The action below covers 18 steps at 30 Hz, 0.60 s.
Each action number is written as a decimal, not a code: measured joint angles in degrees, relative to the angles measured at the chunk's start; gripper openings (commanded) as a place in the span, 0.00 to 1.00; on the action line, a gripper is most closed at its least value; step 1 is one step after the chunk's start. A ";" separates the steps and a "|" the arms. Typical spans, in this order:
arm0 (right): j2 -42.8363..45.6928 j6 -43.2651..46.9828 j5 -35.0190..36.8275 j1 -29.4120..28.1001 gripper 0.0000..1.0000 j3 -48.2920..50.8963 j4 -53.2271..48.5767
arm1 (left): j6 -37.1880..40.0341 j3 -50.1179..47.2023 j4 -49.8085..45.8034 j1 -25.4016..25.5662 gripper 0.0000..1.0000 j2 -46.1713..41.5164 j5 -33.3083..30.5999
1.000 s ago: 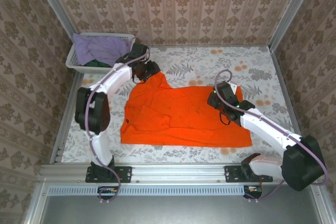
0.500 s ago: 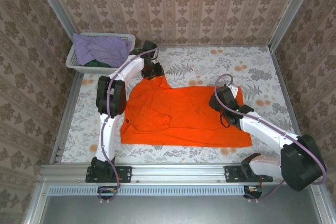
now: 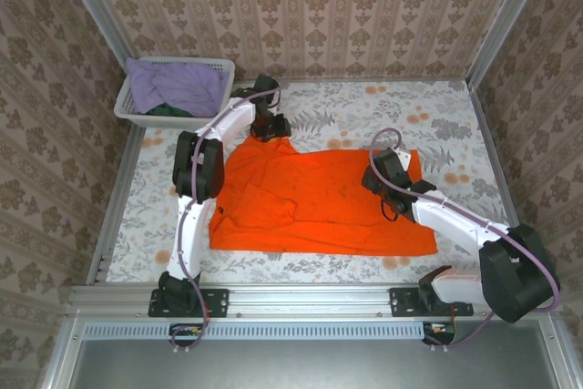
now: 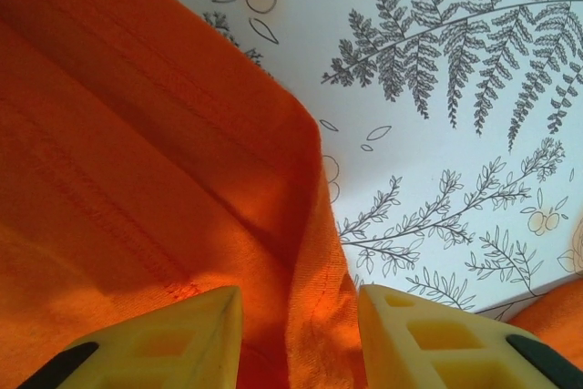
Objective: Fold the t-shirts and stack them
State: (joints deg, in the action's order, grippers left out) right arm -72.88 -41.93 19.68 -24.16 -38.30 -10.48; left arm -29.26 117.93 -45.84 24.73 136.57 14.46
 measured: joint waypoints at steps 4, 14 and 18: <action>0.00 -0.02 -0.02 0.31 0.55 0.00 0.02 | 0.35 0.00 0.02 0.37 0.35 0.11 0.87; -0.24 -0.02 -0.24 0.55 0.55 -0.17 -0.02 | 1.66 -0.02 0.00 1.46 0.24 0.11 1.29; -0.24 -0.02 -0.42 0.61 0.54 -0.33 -0.02 | 2.67 -0.02 -0.04 2.45 0.19 0.11 0.96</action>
State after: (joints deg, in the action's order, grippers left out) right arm -73.12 -41.95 19.27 -23.55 -38.63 -10.50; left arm -26.59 117.91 -45.89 27.18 136.68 15.42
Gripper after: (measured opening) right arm 0.545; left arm 0.214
